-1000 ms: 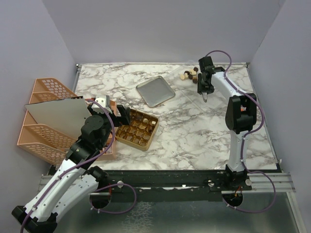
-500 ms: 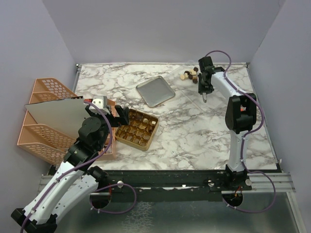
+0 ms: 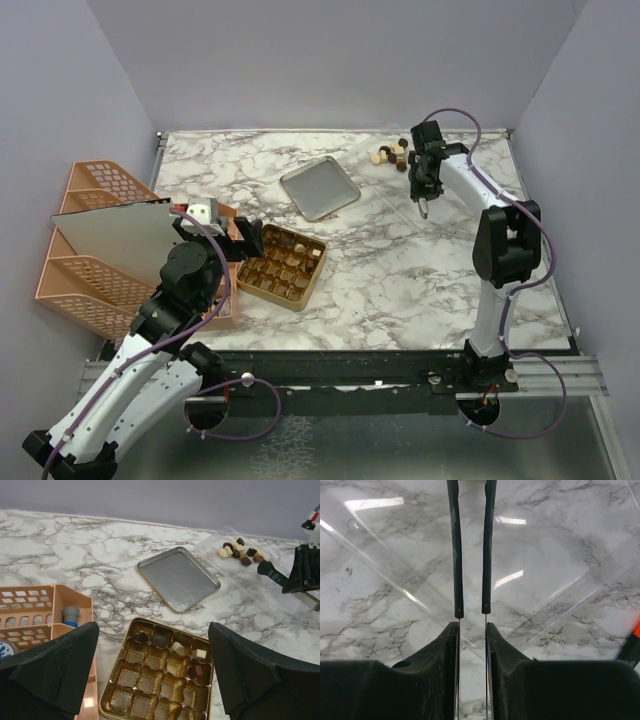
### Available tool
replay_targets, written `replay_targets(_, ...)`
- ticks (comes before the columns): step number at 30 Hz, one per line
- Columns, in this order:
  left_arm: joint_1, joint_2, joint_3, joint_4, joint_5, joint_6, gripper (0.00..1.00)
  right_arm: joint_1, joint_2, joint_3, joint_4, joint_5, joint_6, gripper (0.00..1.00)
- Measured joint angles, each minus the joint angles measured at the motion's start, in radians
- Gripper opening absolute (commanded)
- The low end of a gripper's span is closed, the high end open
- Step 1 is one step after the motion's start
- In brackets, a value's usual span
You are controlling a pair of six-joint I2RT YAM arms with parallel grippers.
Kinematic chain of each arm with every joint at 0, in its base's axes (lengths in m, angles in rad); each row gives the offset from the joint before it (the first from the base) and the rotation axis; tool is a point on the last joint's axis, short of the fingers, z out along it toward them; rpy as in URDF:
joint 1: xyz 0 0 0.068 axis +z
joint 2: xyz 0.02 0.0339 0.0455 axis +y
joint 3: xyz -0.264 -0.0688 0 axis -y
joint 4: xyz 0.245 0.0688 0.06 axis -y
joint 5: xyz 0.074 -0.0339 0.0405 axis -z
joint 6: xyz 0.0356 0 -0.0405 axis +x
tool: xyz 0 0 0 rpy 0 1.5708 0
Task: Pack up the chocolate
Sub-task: Pick up the fake chocolate from the plate, then place the fake chocolate in the packing box.
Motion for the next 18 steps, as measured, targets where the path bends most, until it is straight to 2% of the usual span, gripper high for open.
replay_targets(7, 0.000, -0.021, -0.004, 0.000, -0.027, 0.003, 0.99, 0.093, -0.144, -0.069, -0.010, -0.018, 0.001, 0.23)
replay_targets(18, 0.000, -0.078, -0.013, 0.001, -0.096, 0.010, 0.99, 0.396, -0.352, -0.201, -0.018, -0.077, 0.031, 0.23)
